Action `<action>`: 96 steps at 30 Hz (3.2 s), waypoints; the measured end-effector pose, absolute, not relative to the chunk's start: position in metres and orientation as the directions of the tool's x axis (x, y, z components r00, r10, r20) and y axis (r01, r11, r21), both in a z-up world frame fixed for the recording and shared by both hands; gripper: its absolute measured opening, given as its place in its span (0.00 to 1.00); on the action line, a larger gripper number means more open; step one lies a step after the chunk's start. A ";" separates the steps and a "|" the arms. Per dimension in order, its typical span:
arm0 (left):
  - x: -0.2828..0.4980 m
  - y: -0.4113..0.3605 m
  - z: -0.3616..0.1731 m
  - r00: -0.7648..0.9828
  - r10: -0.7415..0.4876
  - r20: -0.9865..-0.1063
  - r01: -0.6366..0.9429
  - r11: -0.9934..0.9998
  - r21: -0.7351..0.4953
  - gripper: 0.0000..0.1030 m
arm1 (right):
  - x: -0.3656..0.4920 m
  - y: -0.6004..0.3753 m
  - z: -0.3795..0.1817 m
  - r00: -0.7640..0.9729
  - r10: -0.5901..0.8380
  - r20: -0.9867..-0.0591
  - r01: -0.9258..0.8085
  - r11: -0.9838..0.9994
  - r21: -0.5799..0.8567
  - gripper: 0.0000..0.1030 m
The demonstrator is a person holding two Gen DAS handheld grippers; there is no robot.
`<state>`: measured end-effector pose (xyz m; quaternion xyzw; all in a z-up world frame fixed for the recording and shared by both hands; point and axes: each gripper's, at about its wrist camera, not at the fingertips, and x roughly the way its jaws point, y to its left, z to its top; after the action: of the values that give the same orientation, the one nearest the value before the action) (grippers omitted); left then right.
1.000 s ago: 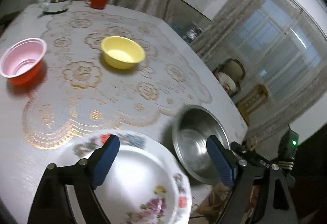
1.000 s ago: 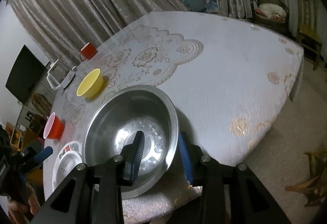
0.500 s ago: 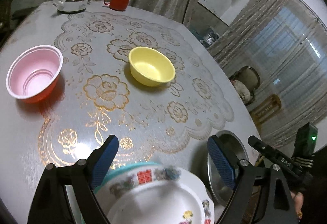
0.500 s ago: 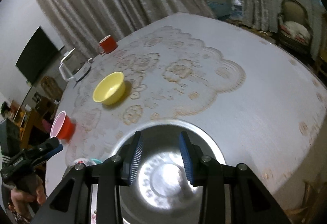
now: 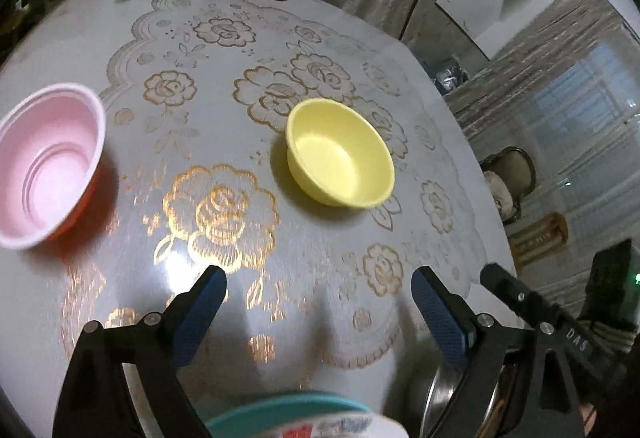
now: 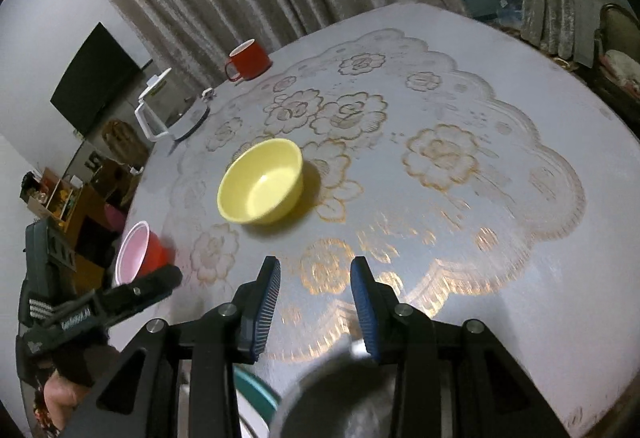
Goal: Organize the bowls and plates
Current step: 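Move both grippers to the yellow bowl rim and close them, then lift the yellow bowl with both grippers and carry it over the steel bowl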
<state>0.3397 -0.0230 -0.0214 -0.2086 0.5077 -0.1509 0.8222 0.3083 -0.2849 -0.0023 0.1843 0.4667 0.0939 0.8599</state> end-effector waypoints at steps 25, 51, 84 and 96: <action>0.415 -0.038 -0.049 0.399 -0.463 -0.792 0.032 0.870 -0.493 0.55 | 0.432 -0.258 -0.061 0.414 0.466 -0.782 0.093 0.833 0.545 0.32; 0.381 -0.064 -0.040 0.419 -0.444 -0.792 0.169 0.895 -0.413 0.27 | 0.404 -0.257 -0.067 0.379 0.472 -0.796 0.083 0.839 0.537 0.11; 0.246 -0.106 0.008 0.464 -0.541 -0.701 0.352 0.839 -0.415 0.27 | 0.254 -0.301 -0.021 0.532 0.455 -0.714 0.071 0.816 0.573 0.12; 0.213 -0.125 0.009 0.447 -0.568 -0.691 0.420 0.815 -0.399 0.27 | 0.205 -0.322 -0.033 0.574 0.462 -0.677 0.129 0.765 0.631 0.12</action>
<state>0.2128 -0.1253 0.0086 -0.0848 0.4376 -0.2918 0.8462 0.2048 -0.3219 -0.0335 0.3276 0.4505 0.1009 0.8243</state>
